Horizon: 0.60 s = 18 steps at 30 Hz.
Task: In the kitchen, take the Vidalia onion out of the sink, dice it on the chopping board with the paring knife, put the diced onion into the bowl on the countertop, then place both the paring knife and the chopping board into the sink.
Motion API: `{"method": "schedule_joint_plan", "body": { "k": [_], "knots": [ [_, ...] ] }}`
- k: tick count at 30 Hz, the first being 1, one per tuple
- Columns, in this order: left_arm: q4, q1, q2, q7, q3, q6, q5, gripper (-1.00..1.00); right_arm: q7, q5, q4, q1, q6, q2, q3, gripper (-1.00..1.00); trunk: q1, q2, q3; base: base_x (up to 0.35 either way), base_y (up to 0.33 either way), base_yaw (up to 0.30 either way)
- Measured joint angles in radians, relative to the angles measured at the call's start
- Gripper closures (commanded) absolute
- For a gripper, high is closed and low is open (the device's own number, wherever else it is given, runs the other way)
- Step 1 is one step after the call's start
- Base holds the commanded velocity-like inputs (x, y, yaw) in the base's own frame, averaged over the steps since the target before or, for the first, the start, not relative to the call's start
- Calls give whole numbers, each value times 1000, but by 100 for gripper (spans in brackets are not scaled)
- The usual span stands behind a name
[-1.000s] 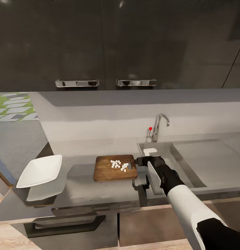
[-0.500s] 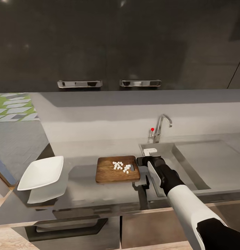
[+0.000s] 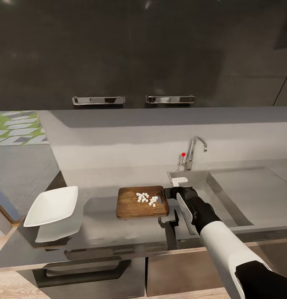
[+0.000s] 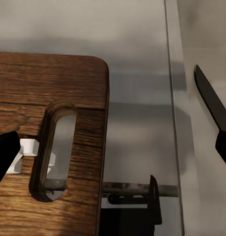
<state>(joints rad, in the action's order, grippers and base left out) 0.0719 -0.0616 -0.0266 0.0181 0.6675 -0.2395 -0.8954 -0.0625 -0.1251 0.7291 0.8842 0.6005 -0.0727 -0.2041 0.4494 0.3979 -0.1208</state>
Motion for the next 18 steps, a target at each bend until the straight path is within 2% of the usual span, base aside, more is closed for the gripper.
{"method": "schedule_joint_plan", "body": {
  "k": [12,18],
  "knots": [
    [0,0,0,0,0,-1,0,-100,0,0,0,0,0,-1,0,-100,0,0,0,-1,0,0],
    [0,0,0,0,0,0,0,-100,0,0,0,0,0,-1,0,-100,0,0,0,-172,0,0]
  ]
}}
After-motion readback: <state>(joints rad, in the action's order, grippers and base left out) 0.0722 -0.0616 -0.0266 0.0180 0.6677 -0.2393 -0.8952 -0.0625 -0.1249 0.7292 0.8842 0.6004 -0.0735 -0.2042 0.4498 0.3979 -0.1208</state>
